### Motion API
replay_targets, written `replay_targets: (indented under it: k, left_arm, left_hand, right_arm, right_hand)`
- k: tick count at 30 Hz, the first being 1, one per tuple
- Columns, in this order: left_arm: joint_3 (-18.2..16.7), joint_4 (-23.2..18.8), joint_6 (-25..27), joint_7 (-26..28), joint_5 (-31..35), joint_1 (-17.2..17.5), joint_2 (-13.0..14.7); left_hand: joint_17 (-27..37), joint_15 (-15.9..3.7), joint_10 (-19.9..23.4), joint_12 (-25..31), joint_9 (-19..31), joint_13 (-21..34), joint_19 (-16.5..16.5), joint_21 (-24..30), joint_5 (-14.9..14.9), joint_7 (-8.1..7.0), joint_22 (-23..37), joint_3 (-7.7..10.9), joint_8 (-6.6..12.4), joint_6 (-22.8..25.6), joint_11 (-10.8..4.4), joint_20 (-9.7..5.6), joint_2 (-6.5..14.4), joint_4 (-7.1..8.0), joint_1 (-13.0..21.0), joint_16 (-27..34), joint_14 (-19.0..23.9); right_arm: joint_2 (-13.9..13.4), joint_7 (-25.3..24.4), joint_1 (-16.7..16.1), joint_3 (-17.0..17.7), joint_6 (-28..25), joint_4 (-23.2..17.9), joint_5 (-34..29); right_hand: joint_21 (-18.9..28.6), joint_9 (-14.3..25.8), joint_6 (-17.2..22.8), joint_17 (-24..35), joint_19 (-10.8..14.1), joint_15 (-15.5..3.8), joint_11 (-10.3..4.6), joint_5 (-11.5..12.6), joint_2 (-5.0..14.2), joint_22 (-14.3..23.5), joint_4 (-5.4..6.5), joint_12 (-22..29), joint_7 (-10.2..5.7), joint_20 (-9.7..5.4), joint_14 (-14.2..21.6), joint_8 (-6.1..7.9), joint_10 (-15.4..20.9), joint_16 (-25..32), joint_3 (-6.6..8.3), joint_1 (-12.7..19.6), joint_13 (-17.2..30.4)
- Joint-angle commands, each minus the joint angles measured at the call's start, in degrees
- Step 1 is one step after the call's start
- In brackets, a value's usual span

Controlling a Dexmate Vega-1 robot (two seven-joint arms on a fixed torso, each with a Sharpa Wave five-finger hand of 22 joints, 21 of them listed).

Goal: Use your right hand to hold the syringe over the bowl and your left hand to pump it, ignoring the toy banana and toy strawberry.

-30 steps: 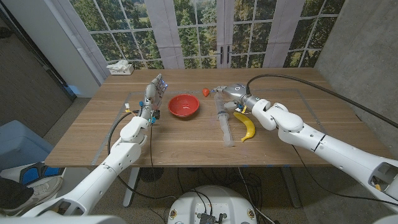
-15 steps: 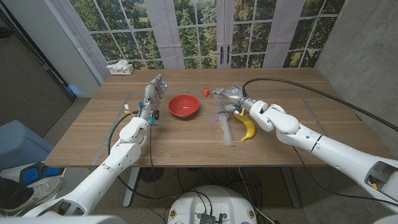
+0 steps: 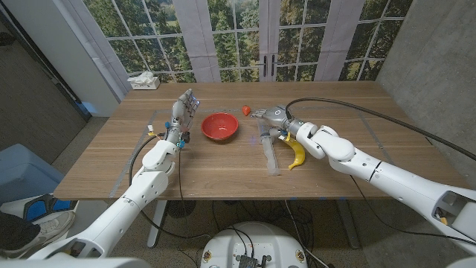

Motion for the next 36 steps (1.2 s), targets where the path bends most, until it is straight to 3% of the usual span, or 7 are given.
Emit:
replay_targets:
  k: [1,3,7,18,25,32,36]
  left_arm:
    - [-0.2,0.5,0.6,-1.0,-1.3,-0.3,-0.5]
    - [-0.2,0.5,0.7,-1.0,-1.5,-0.3,-0.5]
    - [-0.2,1.1,1.0,-1.7,-2.3,-0.6,-1.0]
    - [-0.1,1.8,1.2,-2.2,-2.6,-1.4,-1.4]
    - [0.0,2.0,1.4,-2.1,-2.3,-1.9,-1.5]
    - [0.1,2.1,1.6,-2.1,-2.1,-2.2,-1.5]
    - [0.1,2.1,1.7,-2.0,-2.2,-2.2,-1.6]
  left_hand:
    - [0.2,-3.02,-2.0,-0.1,0.3,0.1,0.2,-0.1,0.2,0.1,0.3,0.25,0.07,0.3,0.27,-5.25,3.9,0.33,-0.6,0.1,-4.3]
    - [0.2,-2.99,-2.0,-0.2,0.3,0.1,0.2,-0.1,0.2,0.12,0.3,0.25,0.06,0.3,0.27,-5.23,3.9,0.35,-0.6,0.1,-4.3]
    - [0.2,-2.96,-2.0,-0.2,0.3,0.1,0.3,-0.1,0.2,0.14,0.3,0.27,0.05,0.3,0.27,-5.23,3.9,0.38,-0.6,0.1,-4.3]
    - [0.2,-2.88,-1.9,-0.2,0.3,0.1,0.3,-0.1,0.3,-0.07,0.3,0.31,0.03,0.4,0.13,-5.18,4.0,0.46,-0.6,0.1,-4.2]
    - [0.2,-2.86,-1.9,-0.2,0.3,0.1,0.3,-0.2,0.3,-0.06,0.3,0.34,0.01,0.4,0.11,-5.19,4.1,0.48,-0.6,0.1,-4.2]
    - [0.1,-2.92,-2.0,-0.3,0.3,0.1,0.3,-0.2,0.3,-0.08,0.3,0.39,-0.03,0.4,0.12,-5.21,4.1,0.43,-0.6,0.0,-4.3]
    - [0.1,-2.86,-2.0,-0.3,0.3,0.1,0.3,-0.2,0.3,-0.07,0.3,0.42,-0.06,0.4,0.16,-5.16,4.0,0.37,-0.5,0.0,-4.3]
  right_arm:
    - [0.2,1.3,1.5,-1.9,2.0,2.4,-2.4]
    - [0.1,0.9,1.7,-2.0,2.7,2.9,-2.2]
    - [0.5,2.8,2.6,-3.0,2.7,3.5,-3.9]
    - [1.8,6.9,4.3,-4.1,3.9,5.9,-2.9]
    - [2.6,7.9,4.8,-4.6,2.4,7.1,-3.1]
    - [3.0,8.0,5.5,-5.2,1.9,8.3,-2.8]
    - [3.5,10.1,6.1,-5.8,1.3,8.7,-2.9]
  right_hand:
    - [11.6,0.2,-0.6,0.3,-4.4,-7.28,-0.02,-0.1,1.04,-11.3,1.13,0.6,-0.21,-8.11,3.7,0.04,-0.2,-8.2,-9.32,6.6,0.6]
    - [11.6,0.2,-0.6,0.3,-4.5,-7.3,-0.03,-0.1,1.56,-11.8,1.19,0.6,-0.21,-8.08,4.6,0.04,0.0,-10.2,-11.74,7.8,0.6]
    - [11.6,0.2,-0.7,0.4,-5.2,-7.29,-0.02,-0.2,2.0,-11.7,1.23,0.5,-0.27,-8.05,4.7,-0.02,-0.2,-11.5,-13.18,8.6,0.6]
    - [11.6,0.4,1.3,0.4,-5.9,-7.3,-0.07,-0.2,2.79,-11.8,1.24,0.6,-0.34,-7.91,5.2,0.32,1.6,-13.0,-14.3,9.8,0.4]
    - [11.5,0.4,0.6,0.6,-5.2,-7.28,-0.06,-0.1,3.11,-11.9,1.45,0.5,-0.3,-7.88,6.1,0.25,2.5,-12.3,-15.01,8.6,0.5]
    - [11.0,0.5,5.3,0.6,-4.4,-7.34,0.17,0.1,4.0,-12.4,1.56,0.7,-0.33,-7.71,4.7,0.61,5.2,-11.0,-14.7,6.1,0.5]
    - [10.7,0.5,6.4,0.6,-3.8,-7.38,0.55,0.2,3.69,-12.6,1.91,0.6,-0.29,-7.16,4.4,0.61,4.6,-10.8,-14.81,4.3,0.9]
